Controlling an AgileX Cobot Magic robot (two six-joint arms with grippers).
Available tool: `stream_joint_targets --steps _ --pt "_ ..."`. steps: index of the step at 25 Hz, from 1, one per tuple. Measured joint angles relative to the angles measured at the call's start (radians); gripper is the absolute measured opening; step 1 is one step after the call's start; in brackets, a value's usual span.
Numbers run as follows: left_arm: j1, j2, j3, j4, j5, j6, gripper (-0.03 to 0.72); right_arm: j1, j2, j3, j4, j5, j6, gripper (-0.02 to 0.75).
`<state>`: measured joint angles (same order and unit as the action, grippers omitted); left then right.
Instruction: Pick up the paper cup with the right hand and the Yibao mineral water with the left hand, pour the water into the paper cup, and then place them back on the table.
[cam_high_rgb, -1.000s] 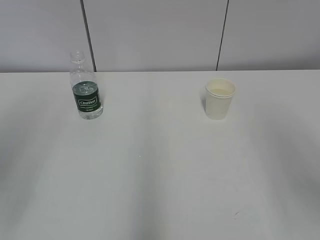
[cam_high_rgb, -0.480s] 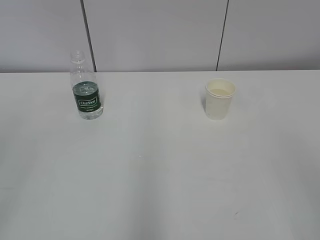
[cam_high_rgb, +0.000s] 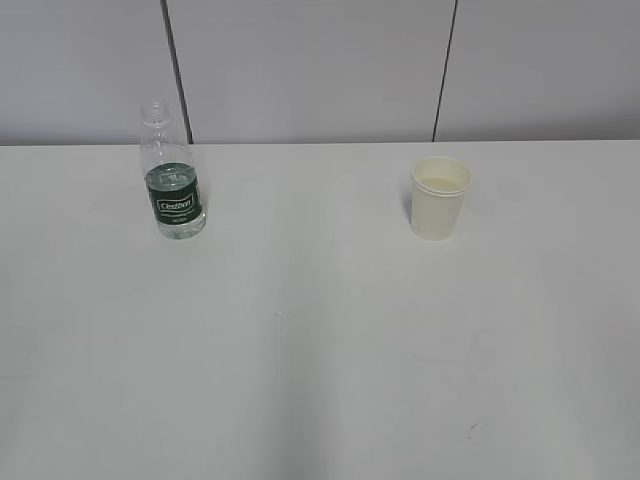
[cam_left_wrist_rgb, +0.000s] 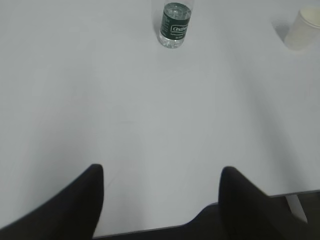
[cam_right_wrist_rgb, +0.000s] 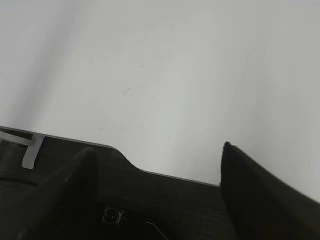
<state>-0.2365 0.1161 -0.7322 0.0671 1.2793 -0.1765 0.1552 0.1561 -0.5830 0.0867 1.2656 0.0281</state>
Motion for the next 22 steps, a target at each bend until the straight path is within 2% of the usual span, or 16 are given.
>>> stream_joint_targets --steps 6,13,22 --pt "0.000 -0.123 0.082 0.000 0.002 0.011 0.449 0.000 -0.124 0.050 0.000 0.006 -0.043 0.593" --pt "0.000 -0.136 0.161 -0.009 0.005 0.049 0.449 0.000 -0.175 0.065 0.000 -0.056 -0.082 0.593" --pt "0.000 -0.136 0.215 -0.045 -0.151 0.095 0.449 0.000 -0.175 0.096 -0.002 -0.105 -0.108 0.593"
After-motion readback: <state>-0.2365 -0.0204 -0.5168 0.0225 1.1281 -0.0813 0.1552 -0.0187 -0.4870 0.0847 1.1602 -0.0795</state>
